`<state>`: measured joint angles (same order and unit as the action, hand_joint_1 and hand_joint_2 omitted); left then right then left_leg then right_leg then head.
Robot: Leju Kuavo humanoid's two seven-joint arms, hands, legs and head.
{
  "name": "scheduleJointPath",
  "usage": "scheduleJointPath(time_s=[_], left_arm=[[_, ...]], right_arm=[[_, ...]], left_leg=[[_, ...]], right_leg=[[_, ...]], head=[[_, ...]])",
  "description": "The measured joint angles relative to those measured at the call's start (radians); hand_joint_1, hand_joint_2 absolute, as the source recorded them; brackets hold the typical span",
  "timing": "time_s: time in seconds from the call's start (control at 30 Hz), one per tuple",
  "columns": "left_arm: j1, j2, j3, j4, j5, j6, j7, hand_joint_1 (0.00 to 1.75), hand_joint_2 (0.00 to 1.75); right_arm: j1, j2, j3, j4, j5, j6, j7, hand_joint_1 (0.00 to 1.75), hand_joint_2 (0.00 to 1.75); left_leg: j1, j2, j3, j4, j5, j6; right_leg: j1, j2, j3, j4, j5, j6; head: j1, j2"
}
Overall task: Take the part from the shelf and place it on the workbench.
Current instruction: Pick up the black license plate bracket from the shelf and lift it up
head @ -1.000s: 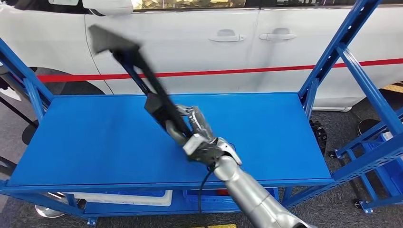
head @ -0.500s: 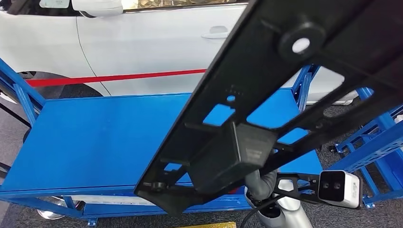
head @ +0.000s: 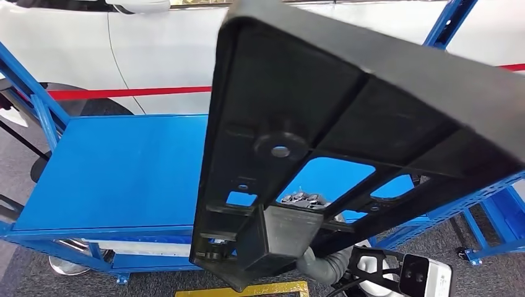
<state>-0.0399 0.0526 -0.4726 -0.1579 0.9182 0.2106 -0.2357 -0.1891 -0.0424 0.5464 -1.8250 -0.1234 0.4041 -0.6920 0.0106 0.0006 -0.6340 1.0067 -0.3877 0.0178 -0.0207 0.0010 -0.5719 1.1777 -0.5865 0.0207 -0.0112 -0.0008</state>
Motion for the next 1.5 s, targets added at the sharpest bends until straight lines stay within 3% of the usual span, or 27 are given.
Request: scheduleJointPath(time_s=[0.07, 0.1, 0.2, 0.23, 0.27, 0.37, 0.4, 0.43, 0.47, 0.53, 0.6, 0.63, 0.7, 0.73, 0.8, 0.87, 0.9, 0.93, 1.0, 1.07, 1.13, 1.23, 1.3, 1.37, 1.4, 1.43, 1.5], left_arm=[[0.0, 0.0, -0.003, 0.0, 0.0, 0.0, -0.001, 0.0, 1.75], [-0.001, 0.0, -0.004, 0.0, 0.0, 0.0, -0.002, 0.0, 1.75], [0.001, 0.0, -0.006, 0.001, 0.002, 0.0, -0.007, 0.0, 1.75], [0.003, -0.001, -0.007, 0.001, 0.002, -0.001, -0.01, 0.0, 1.75], [0.004, -0.002, -0.008, 0.002, 0.002, -0.002, -0.012, 0.0, 1.75], [0.005, -0.004, -0.012, 0.003, 0.0, -0.004, -0.018, 0.0, 1.75], [0.004, -0.004, -0.014, 0.003, 0.0, -0.004, -0.018, 0.0, 1.75], [0.004, -0.004, -0.015, 0.003, -0.001, -0.004, -0.018, 0.0, 1.75], [0.004, -0.004, -0.017, 0.003, -0.001, -0.004, -0.018, 0.0, 1.75], [0.003, -0.003, -0.021, 0.003, -0.001, -0.004, -0.019, 0.0, 1.75], [0.002, 0.001, -0.025, 0.003, -0.001, -0.005, -0.024, 0.0, 1.75], [0.001, 0.002, -0.027, 0.003, -0.001, -0.005, -0.027, 0.0, 1.75], [-0.001, 0.003, -0.031, 0.003, 0.0, -0.007, -0.033, 0.0, 1.75], [-0.003, 0.003, -0.032, 0.003, 0.0, -0.008, -0.035, 0.0, 1.75], [-0.004, 0.002, -0.034, 0.003, 0.0, -0.008, -0.036, 0.0, 1.75], [-0.002, 0.002, -0.036, 0.003, 0.0, -0.009, -0.037, 0.0, 1.75], [-0.001, 0.002, -0.037, 0.003, 0.0, -0.009, -0.037, 0.0, 1.75], [-0.001, 0.003, -0.037, 0.003, 0.0, -0.009, -0.037, 0.0, 1.75], [-0.002, 0.003, -0.037, 0.003, 0.0, -0.01, -0.037, 0.0, 1.75], [-0.004, 0.003, -0.037, 0.003, 0.0, -0.011, -0.037, 0.0, 1.75], [-0.005, 0.005, -0.037, 0.003, 0.0, -0.011, -0.037, 0.0, 1.75], [-0.004, 0.005, -0.038, 0.003, 0.0, -0.012, -0.037, 0.0, 1.75], [-0.001, 0.004, -0.038, 0.003, 0.0, -0.013, -0.037, 0.0, 1.75], [0.0, 0.003, -0.038, 0.003, -0.001, -0.014, -0.037, 0.0, 1.75], [0.0, 0.004, -0.038, 0.003, -0.003, -0.014, -0.037, 0.0, 1.75], [0.0, 0.004, -0.039, 0.003, -0.005, -0.015, -0.038, 0.0, 1.75], [-0.002, 0.006, -0.044, 0.003, -0.011, -0.019, -0.041, 0.0, 1.75]], right_arm=[[0.0, -0.005, 0.003, -0.004, 0.005, -0.005, 0.0, 1.71, 1.75], [0.0, -0.008, 0.004, -0.006, 0.01, -0.007, -0.001, 1.71, 1.75], [0.002, -0.014, 0.007, -0.011, 0.028, -0.008, 0.0, 1.71, 1.75], [0.003, -0.016, 0.007, -0.016, 0.032, -0.006, 0.0, 1.71, 1.75], [0.004, -0.017, 0.007, -0.022, 0.035, -0.005, 0.0, 1.71, 1.75], [0.007, -0.02, 0.006, -0.038, 0.044, -0.004, -0.001, 1.71, 1.75], [0.009, -0.022, 0.005, -0.04, 0.045, -0.004, 0.0, 1.71, 1.75], [0.01, -0.024, 0.005, -0.043, 0.045, -0.004, 0.0, 1.71, 1.75], [0.011, -0.025, 0.004, -0.046, 0.046, -0.004, 0.0, 1.71, 1.75], [0.011, -0.028, 0.003, -0.056, 0.046, -0.003, 0.0, 1.71, 1.75], [0.01, -0.03, 0.001, -0.069, 0.045, 0.003, 0.0, 1.71, 1.75], [0.01, -0.03, 0.001, -0.075, 0.045, 0.008, -0.001, 1.71, 1.75], [0.011, -0.032, 0.0, -0.084, 0.044, 0.014, -0.001, 1.71, 1.75], [0.012, -0.033, -0.002, -0.088, 0.045, 0.014, -0.002, 1.71, 1.75], [0.013, -0.035, -0.004, -0.092, 0.045, 0.014, -0.002, 1.71, 1.75], [0.014, -0.037, -0.005, -0.093, 0.045, 0.014, -0.002, 1.71, 1.75], [0.015, -0.038, -0.006, -0.093, 0.045, 0.014, -0.002, 1.71, 1.75], [0.015, -0.039, -0.006, -0.093, 0.045, 0.014, -0.002, 1.71, 1.75], [0.016, -0.041, -0.007, -0.093, 0.045, 0.014, -0.002, 1.71, 1.75], [0.015, -0.041, -0.007, -0.096, 0.045, 0.014, -0.002, 1.71, 1.75], [0.014, -0.042, -0.008, -0.1, 0.045, 0.014, -0.003, 1.71, 1.75], [0.014, -0.043, -0.008, -0.104, 0.045, 0.014, -0.003, 1.71, 1.75], [0.014, -0.044, -0.008, -0.105, 0.044, 0.015, -0.003, 1.71, 1.75], [0.014, -0.044, -0.008, -0.106, 0.043, 0.02, -0.003, 1.71, 1.75], [0.015, -0.044, -0.008, -0.106, 0.043, 0.023, -0.003, 1.71, 1.75], [0.017, -0.044, -0.008, -0.106, 0.046, 0.025, -0.003, 1.71, 1.75], [0.023, -0.044, -0.008, -0.109, 0.062, 0.017, -0.003, 1.71, 1.75]], left_leg=[[-0.001, -0.002, -0.014, 0.008, 0.01, -0.011], [-0.001, -0.004, -0.018, 0.011, 0.016, -0.018], [0.002, -0.005, -0.025, 0.009, 0.034, -0.039], [0.004, -0.006, -0.033, 0.02, 0.018, -0.043], [0.006, -0.006, -0.045, 0.047, -0.018, -0.046], [0.009, -0.005, -0.083, 0.219, -0.165, -0.052], [0.009, -0.005, -0.085, 0.267, -0.183, -0.052], [0.008, -0.005, -0.071, 0.288, -0.179, -0.052], [0.008, -0.006, -0.043, 0.273, -0.158, -0.05], [0.007, -0.025, 0.056, 0.154, -0.125, -0.04], [0.005, -0.054, 0.137, 0.031, -0.131, -0.03], [0.002, -0.061, 0.152, 0.001, -0.139, -0.026], [0.0, -0.046, 0.151, -0.012, -0.126, -0.017], [0.002, -0.035, 0.147, -0.017, -0.115, -0.011], [0.007, -0.01, 0.13, -0.027, -0.09, 0.002], [0.004, 0.014, 0.105, -0.026, -0.069, 0.006], [0.004, 0.026, 0.091, -0.023, -0.06, 0.004], [0.004, 0.039, 0.076, -0.019, -0.052, 0.002], [0.004, 0.06, 0.047, -0.007, -0.038, -0.004], [0.002, 0.074, 0.026, 0.008, -0.029, -0.014], [0.001, 0.085, 0.018, 0.017, -0.018, -0.028], [0.009, 0.091, 0.01, 0.018, -0.009, -0.05], [0.014, 0.056, -0.012, 0.073, -0.08, -0.058], [0.012, 0.018, -0.043, 0.192, -0.187, -0.054], [0.009, 0.011, -0.051, 0.249, -0.217, -0.05], [0.006, 0.008, -0.047, 0.285, -0.222, -0.044], [-0.005, 0.004, 0.007, 0.259, -0.178, -0.028]], right_leg=[[0.001, 0.002, 0.079, -0.124, 0.034, -0.004], [0.003, 0.004, 0.096, -0.157, 0.04, -0.008], [0.008, 0.003, 0.082, -0.167, 0.058, -0.028], [0.008, 0.003, 0.072, -0.168, 0.069, -0.036], [0.006, 0.002, 0.061, -0.17, 0.081, -0.044], [0.011, 0.006, 0.018, -0.169, 0.116, -0.056], [0.013, 0.008, 0.002, -0.167, 0.126, -0.057], [0.015, 0.013, -0.014, -0.163, 0.137, -0.057], [0.016, 0.018, -0.029, -0.16, 0.146, -0.055], [0.017, 0.031, -0.057, -0.151, 0.162, -0.05], [0.016, 0.044, -0.073, -0.146, 0.179, -0.04], [0.014, 0.05, -0.077, -0.146, 0.188, -0.033], [0.011, 0.064, -0.081, -0.151, 0.204, -0.019], [0.011, 0.063, -0.087, -0.147, 0.198, -0.014], [0.009, 0.04, -0.111, -0.093, 0.129, -0.007], [0.005, 0.015, -0.143, 0.028, 0.03, 0.003], [0.002, 0.011, -0.151, 0.084, 0.01, 0.008], [-0.002, 0.008, -0.148, 0.12, 0.013, 0.014], [-0.011, -0.004, -0.089, 0.085, 0.064, 0.023], [-0.014, -0.038, 0.016, -0.049, 0.076, 0.025], [-0.006, -0.056, 0.072, -0.14, 0.057, 0.011], [0.004, -0.038, 0.057, -0.157, 0.076, -0.024], [0.007, -0.025, 0.031, -0.161, 0.103, -0.044], [0.013, -0.007, -0.003, -0.16, 0.129, -0.055], [0.017, 0.003, -0.02, -0.159, 0.142, -0.058], [0.022, 0.014, -0.038, -0.157, 0.155, -0.06], [0.029, 0.033, -0.07, -0.154, 0.18, -0.062]], head=[[0.0, 0.0], [0.0, 0.0], [0.001, 0.0], [0.0, 0.0], [0.0, 0.0], [-0.002, 0.0], [-0.002, 0.0], [-0.002, 0.0], [-0.002, 0.0], [-0.002, 0.0], [-0.002, 0.0], [-0.002, 0.0], [-0.002, 0.0], [-0.002, 0.0], [0.002, 0.0], [0.005, 0.0], [0.005, 0.0], [0.005, 0.0], [0.005, 0.0], [0.004, 0.0], [0.002, 0.0], [0.001, 0.0], [0.001, 0.0], [0.0, 0.0], [0.0, 0.0], [0.0, 0.0], [0.0, 0.0]])
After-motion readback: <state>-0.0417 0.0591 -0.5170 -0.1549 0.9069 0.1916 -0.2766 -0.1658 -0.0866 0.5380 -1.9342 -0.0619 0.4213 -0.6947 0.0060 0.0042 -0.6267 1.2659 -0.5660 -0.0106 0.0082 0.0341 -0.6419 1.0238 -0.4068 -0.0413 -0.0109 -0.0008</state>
